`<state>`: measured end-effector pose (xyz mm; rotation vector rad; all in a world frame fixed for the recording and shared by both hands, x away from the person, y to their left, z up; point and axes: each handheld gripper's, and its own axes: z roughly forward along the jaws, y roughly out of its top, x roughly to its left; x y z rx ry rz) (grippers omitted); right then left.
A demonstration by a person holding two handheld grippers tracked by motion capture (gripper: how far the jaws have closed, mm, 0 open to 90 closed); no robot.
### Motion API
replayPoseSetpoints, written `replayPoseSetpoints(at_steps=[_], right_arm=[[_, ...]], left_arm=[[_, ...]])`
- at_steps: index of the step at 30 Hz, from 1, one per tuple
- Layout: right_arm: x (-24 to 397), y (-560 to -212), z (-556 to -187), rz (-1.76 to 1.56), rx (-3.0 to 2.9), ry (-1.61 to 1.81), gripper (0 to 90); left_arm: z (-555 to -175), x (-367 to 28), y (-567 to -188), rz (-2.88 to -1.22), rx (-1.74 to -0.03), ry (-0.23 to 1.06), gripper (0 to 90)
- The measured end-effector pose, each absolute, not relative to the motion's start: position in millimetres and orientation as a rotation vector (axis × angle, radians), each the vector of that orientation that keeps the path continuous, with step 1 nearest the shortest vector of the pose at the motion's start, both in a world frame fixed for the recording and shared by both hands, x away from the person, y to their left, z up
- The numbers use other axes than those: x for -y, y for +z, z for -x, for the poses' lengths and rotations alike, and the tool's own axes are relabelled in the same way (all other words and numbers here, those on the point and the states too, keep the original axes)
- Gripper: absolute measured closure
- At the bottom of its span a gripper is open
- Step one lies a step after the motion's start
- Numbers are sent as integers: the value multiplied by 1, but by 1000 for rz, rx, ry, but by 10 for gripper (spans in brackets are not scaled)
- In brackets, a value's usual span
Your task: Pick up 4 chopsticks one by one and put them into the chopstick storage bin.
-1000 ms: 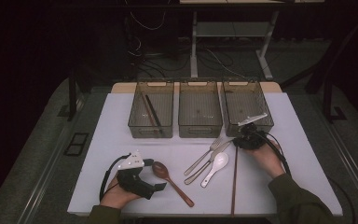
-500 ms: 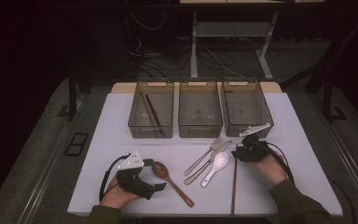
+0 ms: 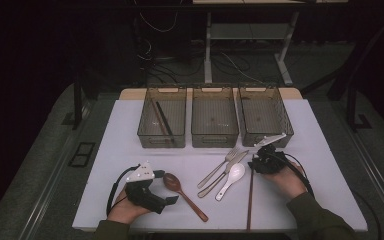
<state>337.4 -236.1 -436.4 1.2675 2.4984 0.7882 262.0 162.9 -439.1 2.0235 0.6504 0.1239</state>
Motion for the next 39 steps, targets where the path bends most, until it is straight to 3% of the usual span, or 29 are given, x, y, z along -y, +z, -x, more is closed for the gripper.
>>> replayPoseSetpoints(at_steps=[19, 28, 39], right_arm=[[238, -435, -342, -1284, -2484, 774, 763], [245, -434, -360, -1391, -2385, 838, 718], [242, -440, -367, -1414, -2379, 801, 773]], left_arm=[[-262, -163, -439, -2025, -652, 123, 0], [-262, -163, -439, -2025, -650, 123, 0], [-262, -163, -439, -2026, -649, 123, 0]])
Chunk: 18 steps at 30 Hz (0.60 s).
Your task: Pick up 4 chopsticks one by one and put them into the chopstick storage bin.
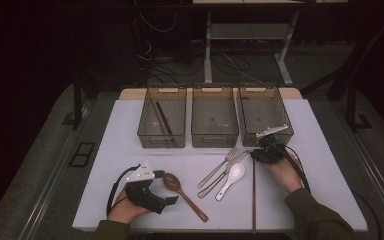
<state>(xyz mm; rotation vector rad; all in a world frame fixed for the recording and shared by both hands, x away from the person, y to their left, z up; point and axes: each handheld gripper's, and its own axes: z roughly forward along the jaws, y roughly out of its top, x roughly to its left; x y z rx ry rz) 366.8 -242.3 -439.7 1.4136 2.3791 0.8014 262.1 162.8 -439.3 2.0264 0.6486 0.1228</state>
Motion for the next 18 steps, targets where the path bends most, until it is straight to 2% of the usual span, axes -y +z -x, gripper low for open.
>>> replayPoseSetpoints(at_steps=[12, 15, 18], right_arm=[[242, -440, -369, -1391, -2380, 800, 846], [242, -440, -369, -1389, -2381, 802, 847], [243, -439, -368, -1399, -2372, 820, 791]], left_arm=[[-262, -163, -440, -2026, -650, 123, 0], [-262, -163, -440, -2028, -648, 122, 0], [-262, -163, -439, -2026, -650, 123, 0]])
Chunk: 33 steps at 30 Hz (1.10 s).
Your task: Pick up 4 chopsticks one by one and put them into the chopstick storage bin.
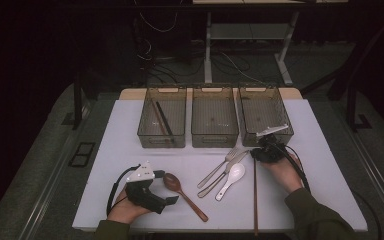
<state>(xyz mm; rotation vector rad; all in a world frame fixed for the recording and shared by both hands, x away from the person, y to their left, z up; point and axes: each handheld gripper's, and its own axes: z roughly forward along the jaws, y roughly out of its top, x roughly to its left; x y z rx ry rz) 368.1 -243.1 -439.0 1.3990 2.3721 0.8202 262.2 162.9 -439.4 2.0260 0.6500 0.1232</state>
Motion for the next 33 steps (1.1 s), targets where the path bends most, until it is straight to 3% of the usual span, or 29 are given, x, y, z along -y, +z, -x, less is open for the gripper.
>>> replayPoseSetpoints(at_steps=[14, 33], right_arm=[[236, -439, -356, -1405, -2388, 785, 769], [235, -440, -363, -1325, -2413, 796, 849]], left_arm=[[-262, -163, -439, -2028, -650, 123, 0], [-262, -163, -439, -2027, -646, 124, 0]])
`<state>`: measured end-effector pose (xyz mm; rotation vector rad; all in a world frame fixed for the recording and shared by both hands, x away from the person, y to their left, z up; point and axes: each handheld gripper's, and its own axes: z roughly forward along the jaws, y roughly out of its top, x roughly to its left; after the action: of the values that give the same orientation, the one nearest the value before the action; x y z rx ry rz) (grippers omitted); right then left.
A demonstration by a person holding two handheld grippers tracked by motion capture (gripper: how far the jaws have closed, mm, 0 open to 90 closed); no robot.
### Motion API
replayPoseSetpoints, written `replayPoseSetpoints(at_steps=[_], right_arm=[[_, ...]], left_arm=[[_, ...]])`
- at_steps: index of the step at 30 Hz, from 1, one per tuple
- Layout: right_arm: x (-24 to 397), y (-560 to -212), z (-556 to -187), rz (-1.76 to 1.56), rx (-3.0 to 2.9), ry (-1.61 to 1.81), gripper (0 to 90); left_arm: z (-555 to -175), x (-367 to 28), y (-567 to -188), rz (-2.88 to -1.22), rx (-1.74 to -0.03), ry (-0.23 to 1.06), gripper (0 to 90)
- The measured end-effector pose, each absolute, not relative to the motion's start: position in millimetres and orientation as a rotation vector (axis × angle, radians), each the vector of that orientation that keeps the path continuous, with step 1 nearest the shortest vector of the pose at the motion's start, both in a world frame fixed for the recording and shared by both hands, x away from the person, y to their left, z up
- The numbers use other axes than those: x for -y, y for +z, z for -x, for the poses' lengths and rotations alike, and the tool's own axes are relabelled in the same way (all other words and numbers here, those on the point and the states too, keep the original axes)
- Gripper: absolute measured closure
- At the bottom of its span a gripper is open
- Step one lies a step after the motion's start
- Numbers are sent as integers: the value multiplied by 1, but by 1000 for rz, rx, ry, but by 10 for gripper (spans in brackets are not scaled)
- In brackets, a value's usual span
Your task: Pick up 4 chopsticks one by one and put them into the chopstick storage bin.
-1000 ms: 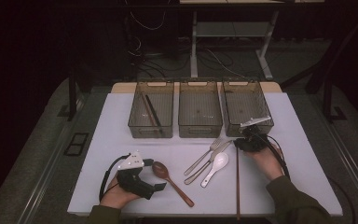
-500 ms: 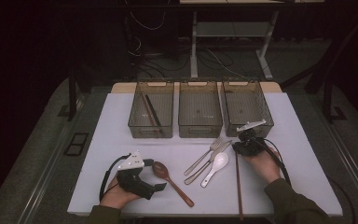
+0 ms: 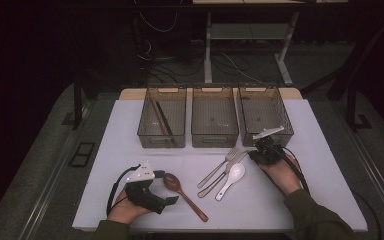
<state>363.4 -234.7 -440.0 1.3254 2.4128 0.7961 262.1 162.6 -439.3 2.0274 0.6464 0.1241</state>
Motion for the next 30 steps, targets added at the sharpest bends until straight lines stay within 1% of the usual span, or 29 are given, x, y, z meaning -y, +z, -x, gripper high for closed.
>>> replayPoseSetpoints(at_steps=[1, 3, 7, 12, 16, 24, 30], right_arm=[[235, -440, -364, -1322, -2414, 800, 849], [236, -440, -364, -1321, -2411, 805, 800], [244, -434, -358, -1299, -2422, 831, 748], [259, -428, -340, -1266, -2453, 839, 700], [269, -427, -320, -1243, -2474, 855, 679], [286, -429, -284, -1229, -2507, 860, 696], [293, -435, -271, -1240, -2520, 836, 734]], left_arm=[[-262, -163, -439, -2027, -647, 124, 0], [-262, -163, -439, -2026, -648, 124, 0], [-262, -164, -439, -2025, -650, 125, 0], [-262, -163, -439, -2024, -650, 125, 0], [-262, -163, -439, -2027, -649, 125, 0], [-262, -163, -439, -2026, -647, 125, 0], [-261, -162, -439, -2027, -646, 125, 0]])
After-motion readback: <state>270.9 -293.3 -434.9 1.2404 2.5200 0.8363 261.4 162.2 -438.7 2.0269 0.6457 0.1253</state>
